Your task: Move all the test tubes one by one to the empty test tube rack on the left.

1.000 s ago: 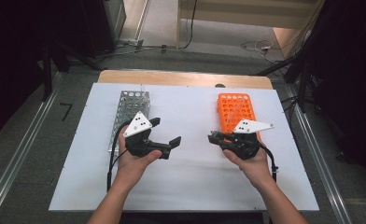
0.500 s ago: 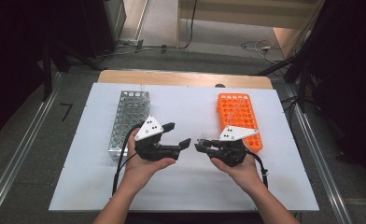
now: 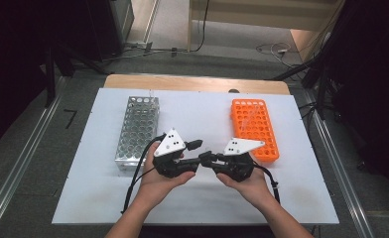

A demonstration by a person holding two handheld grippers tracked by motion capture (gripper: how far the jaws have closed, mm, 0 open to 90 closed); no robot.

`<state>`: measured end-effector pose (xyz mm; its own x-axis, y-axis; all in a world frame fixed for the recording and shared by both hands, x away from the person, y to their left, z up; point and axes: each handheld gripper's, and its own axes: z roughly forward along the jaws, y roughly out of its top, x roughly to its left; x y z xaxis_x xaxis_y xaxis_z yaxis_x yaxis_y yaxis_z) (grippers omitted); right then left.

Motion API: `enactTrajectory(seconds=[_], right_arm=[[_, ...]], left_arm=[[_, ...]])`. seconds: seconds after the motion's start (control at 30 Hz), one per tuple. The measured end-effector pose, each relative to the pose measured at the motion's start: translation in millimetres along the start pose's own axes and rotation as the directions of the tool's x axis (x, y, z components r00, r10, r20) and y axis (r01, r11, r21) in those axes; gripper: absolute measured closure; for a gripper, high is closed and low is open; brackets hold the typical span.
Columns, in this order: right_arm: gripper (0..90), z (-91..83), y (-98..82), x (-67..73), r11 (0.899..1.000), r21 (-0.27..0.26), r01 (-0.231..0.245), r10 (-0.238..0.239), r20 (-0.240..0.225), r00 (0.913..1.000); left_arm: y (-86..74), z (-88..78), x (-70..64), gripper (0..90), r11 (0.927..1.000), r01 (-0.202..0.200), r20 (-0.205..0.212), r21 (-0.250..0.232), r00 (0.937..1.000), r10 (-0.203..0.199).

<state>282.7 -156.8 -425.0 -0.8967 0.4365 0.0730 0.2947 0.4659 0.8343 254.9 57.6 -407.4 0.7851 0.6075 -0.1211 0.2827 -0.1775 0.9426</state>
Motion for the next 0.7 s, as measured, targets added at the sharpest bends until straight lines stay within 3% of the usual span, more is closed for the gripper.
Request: enactTrajectory(seconds=[0.53,0.7], right_arm=[[74.1,2.1,1.8,5.4,1.000,0.007,0.009,-0.009,-0.027,0.9996],[74.1,2.6,1.5,5.0,1.000,0.006,0.007,-0.006,-0.030,0.9995]], left_arm=[[-1.5,4.1,-6.1,73.9,0.9989,-0.044,-0.002,0.018,0.9990,0.044],[-1.6,4.2,-6.4,75.0,0.9985,-0.050,-0.008,0.022,0.9987,0.050]])
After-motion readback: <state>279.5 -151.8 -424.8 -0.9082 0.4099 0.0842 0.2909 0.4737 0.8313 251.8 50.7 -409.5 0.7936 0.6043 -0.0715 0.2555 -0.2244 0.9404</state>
